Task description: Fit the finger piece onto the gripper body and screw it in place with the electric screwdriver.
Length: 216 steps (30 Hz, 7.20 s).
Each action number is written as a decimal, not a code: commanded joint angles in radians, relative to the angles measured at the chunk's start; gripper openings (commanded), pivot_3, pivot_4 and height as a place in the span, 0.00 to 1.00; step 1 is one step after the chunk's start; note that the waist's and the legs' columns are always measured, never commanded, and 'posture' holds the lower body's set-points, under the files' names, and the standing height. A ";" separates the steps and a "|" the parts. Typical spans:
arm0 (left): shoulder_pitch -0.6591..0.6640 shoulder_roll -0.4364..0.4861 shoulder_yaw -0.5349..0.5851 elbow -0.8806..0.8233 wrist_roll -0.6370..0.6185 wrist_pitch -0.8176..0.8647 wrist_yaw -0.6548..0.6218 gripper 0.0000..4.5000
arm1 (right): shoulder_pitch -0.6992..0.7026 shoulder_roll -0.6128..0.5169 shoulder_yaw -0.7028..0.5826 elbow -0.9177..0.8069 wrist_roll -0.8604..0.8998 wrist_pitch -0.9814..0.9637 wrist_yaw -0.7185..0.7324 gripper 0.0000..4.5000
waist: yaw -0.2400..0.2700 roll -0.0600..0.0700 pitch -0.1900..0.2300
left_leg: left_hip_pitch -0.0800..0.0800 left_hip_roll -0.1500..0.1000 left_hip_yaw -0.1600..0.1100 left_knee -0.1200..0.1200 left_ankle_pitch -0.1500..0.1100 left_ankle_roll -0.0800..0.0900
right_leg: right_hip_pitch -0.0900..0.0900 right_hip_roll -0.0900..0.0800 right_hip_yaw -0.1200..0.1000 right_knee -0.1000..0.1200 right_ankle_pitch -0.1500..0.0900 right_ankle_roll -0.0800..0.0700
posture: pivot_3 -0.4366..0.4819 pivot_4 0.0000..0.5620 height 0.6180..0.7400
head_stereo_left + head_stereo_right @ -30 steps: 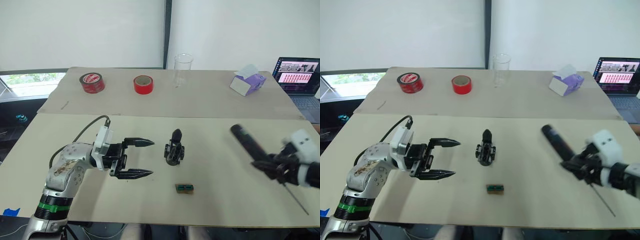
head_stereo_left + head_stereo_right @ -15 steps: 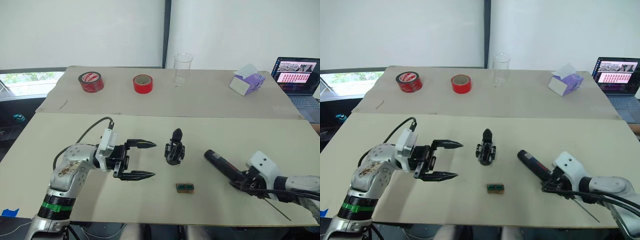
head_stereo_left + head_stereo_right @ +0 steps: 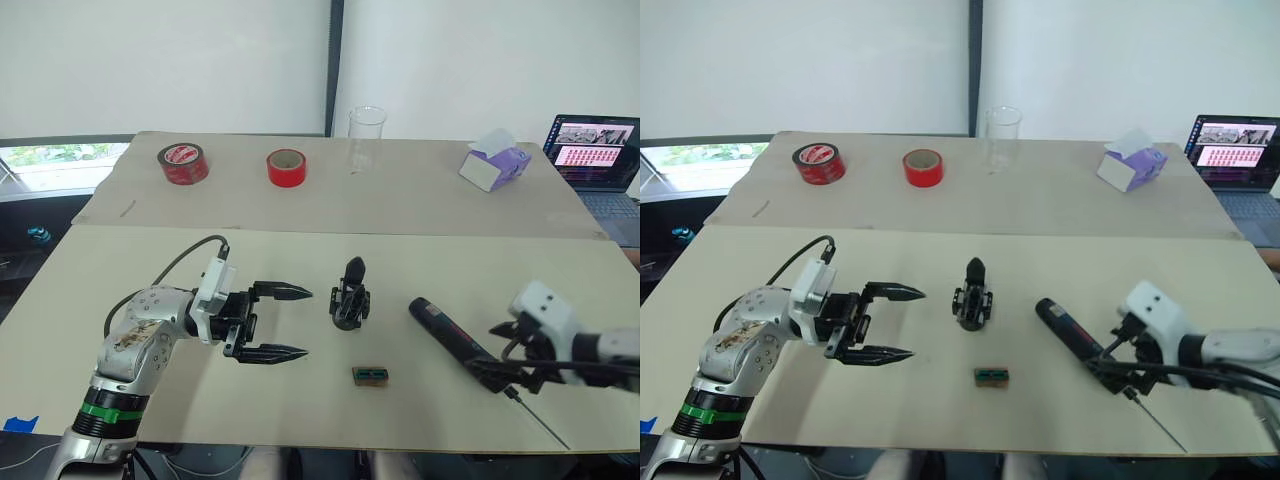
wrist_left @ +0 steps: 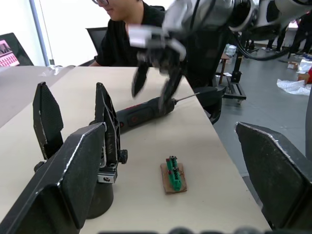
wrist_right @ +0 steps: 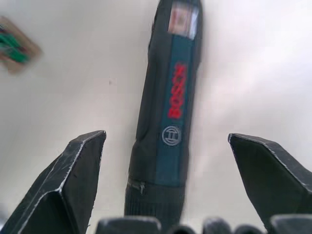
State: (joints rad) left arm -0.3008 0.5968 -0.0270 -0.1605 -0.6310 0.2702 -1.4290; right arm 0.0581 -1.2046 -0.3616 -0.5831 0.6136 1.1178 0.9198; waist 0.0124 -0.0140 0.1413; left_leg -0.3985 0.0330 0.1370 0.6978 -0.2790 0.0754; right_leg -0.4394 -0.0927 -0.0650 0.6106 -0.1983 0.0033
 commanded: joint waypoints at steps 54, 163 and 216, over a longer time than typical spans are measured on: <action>0.101 0.057 0.007 -0.035 0.014 -0.050 -0.013 1.00 | -0.401 -0.022 0.208 0.132 -0.074 0.249 0.169 0.43 | -0.001 0.000 0.000 | -0.009 0.000 0.003 0.004 0.006 -0.009 | -0.012 -0.001 -0.001 0.004 0.009 -0.004 | 0.48 0.27 1.00; 0.109 -0.258 -0.451 0.191 0.501 -0.281 0.319 1.00 | 0.117 0.533 0.086 -0.094 0.074 -0.931 0.194 0.43 | 0.027 0.013 -0.008 | 0.009 -0.014 0.000 0.003 -0.010 0.016 | 0.014 -0.022 -0.002 -0.003 -0.001 0.007 | 0.48 0.27 1.00; 0.096 -0.258 -0.453 0.219 0.507 -0.289 0.315 1.00 | 0.146 0.539 0.136 -0.057 0.017 -0.990 0.202 0.43 | 0.028 0.013 -0.008 | 0.009 -0.014 -0.001 -0.001 -0.011 0.016 | 0.014 -0.024 -0.003 -0.013 0.001 0.010 | 0.48 0.27 1.00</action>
State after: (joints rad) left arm -0.2160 0.3384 -0.4606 0.0360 -0.1366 -0.0197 -1.1121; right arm 0.2053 -0.6622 -0.2257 -0.6252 0.6250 0.1602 1.1216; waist 0.0402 -0.0006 0.1334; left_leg -0.3892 0.0190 0.1358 0.6964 -0.2896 0.0915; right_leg -0.4254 -0.1167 -0.0684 0.5970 -0.1974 0.0131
